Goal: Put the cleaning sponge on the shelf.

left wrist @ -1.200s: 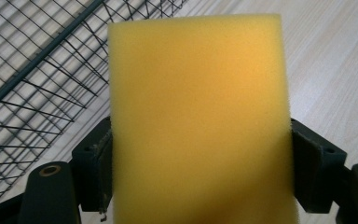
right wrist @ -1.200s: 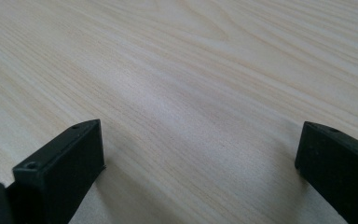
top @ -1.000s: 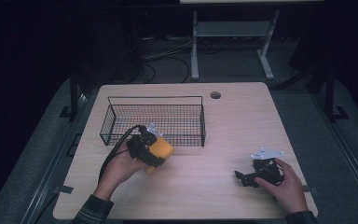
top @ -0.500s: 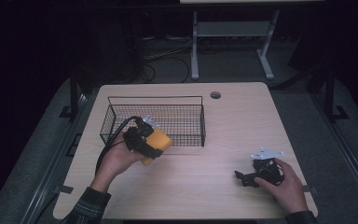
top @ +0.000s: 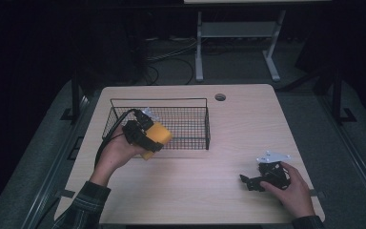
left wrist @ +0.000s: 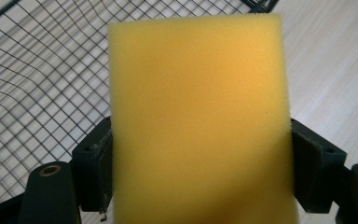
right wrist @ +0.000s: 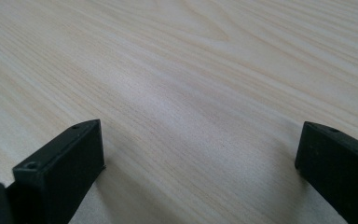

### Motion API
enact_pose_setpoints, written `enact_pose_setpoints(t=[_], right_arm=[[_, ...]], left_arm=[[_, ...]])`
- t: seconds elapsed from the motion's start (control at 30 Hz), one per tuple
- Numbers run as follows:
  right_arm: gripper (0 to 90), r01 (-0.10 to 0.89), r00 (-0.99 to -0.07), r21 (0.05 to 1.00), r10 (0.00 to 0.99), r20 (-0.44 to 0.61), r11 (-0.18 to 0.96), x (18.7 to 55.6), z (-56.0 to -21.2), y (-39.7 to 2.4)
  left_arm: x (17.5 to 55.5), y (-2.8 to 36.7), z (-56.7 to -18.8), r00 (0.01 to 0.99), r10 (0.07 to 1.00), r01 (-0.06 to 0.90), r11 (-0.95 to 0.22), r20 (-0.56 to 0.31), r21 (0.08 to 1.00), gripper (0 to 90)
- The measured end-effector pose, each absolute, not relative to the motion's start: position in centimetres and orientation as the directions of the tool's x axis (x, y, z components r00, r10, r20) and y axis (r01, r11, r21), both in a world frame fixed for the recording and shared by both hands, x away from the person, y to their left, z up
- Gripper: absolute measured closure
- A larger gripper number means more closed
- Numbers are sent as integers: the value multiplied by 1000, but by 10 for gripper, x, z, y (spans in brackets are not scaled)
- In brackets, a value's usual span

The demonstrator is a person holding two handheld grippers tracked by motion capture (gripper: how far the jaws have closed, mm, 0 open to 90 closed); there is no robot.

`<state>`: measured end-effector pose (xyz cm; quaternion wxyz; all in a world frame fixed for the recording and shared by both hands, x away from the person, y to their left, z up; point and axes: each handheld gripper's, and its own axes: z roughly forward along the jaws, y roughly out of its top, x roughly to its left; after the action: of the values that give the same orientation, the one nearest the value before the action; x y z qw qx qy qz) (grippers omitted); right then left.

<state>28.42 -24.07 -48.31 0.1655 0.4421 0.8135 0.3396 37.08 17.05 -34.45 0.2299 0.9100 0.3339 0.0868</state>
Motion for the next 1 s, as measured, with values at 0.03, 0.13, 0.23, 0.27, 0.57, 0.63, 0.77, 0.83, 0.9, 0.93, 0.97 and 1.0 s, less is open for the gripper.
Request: enact_pose_setpoints(t=[0.03,0.13,0.23,0.27,0.57,0.63,0.77,0.83,0.9,0.93,0.97,1.0], right_arm=[[4,607,-554,699,832,31,378,284,-483,-241],[3,607,-554,699,832,31,378,284,-483,-241],[3,606,-555,700,832,31,378,284,-483,-241],[3,606,-554,701,832,32,377,284,-483,-241],[3,607,-554,699,832,32,378,284,-483,-241],[3,607,-554,699,832,31,379,284,-483,-241],[3,607,-554,699,832,32,378,284,-483,-241],[3,607,-554,699,832,31,378,284,-483,-241],[3,607,-554,699,832,32,378,284,-483,-241],[4,607,-554,699,832,31,378,284,-483,-241],[4,607,-554,699,832,31,378,284,-483,-241],[3,607,-554,699,832,32,378,284,-483,-241]], left_arm=[[373,171,-344,762,647,565,-672,10,478,226],[376,172,-342,761,649,564,-672,15,479,226],[381,173,-338,756,655,565,-669,23,483,227],[382,173,-337,752,658,569,-666,21,483,227],[399,178,-331,731,682,582,-644,28,497,227],[403,180,-331,724,689,586,-636,27,502,227],[410,183,-330,707,707,601,-620,26,504,227],[413,185,-330,698,715,608,-613,28,505,227],[418,189,-331,689,724,617,-607,29,500,227],[420,190,-331,683,730,621,-602,31,502,227],[422,192,-332,678,735,625,-596,29,504,227],[423,193,-332,675,737,627,-594,29,504,227]])
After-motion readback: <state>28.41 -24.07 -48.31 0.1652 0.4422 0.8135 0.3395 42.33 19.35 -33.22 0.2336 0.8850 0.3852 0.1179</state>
